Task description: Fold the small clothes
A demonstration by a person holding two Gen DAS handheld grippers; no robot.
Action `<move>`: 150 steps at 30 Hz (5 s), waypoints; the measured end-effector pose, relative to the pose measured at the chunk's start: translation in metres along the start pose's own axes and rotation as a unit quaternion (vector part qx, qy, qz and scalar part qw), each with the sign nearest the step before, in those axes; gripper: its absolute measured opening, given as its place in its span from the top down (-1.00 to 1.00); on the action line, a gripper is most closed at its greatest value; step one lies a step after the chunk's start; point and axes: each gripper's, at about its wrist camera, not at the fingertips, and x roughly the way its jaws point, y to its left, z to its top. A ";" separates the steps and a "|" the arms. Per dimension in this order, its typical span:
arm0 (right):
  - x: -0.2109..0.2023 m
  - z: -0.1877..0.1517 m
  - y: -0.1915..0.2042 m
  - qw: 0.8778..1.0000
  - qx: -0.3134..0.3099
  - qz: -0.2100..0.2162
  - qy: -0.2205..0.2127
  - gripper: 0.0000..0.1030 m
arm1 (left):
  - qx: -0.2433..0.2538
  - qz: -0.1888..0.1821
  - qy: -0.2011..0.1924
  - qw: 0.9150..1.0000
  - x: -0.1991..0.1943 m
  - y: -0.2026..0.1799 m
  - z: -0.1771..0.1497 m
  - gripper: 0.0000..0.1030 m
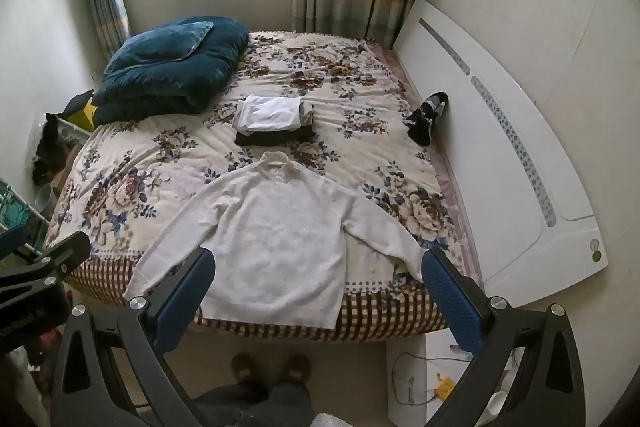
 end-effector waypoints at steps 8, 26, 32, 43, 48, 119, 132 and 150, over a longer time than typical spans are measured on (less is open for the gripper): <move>-0.001 0.000 -0.001 1.000 -0.001 -0.001 0.000 -1.00 | -0.002 -0.001 -0.005 1.000 0.001 -0.002 0.004 -0.99; -0.011 0.007 0.004 1.000 -0.003 -0.002 -0.004 -1.00 | -0.003 -0.005 -0.012 1.000 -0.002 0.000 0.001 -0.99; -0.015 0.010 0.003 1.000 -0.004 -0.003 -0.006 -1.00 | -0.003 -0.006 -0.014 1.000 -0.002 0.000 0.000 -0.99; -0.016 0.011 0.005 1.000 -0.005 -0.004 -0.009 -1.00 | -0.004 -0.005 -0.016 1.000 -0.007 0.000 0.007 -0.99; -0.017 0.011 0.005 1.000 -0.005 -0.004 -0.010 -1.00 | -0.004 -0.007 -0.017 1.000 -0.006 -0.003 0.012 -0.99; 0.294 -0.131 -0.357 0.870 0.437 -0.127 0.189 -0.72 | 0.074 0.106 0.062 0.990 0.314 -0.138 0.071 -1.00; 0.612 -0.246 -0.486 0.830 0.475 -0.098 0.276 -0.48 | 0.080 0.155 0.152 0.973 0.524 -0.201 0.033 -1.00; 0.583 -0.339 -0.516 0.715 0.678 -0.063 0.158 -0.04 | 0.105 0.128 0.169 0.972 0.612 -0.229 0.004 -1.00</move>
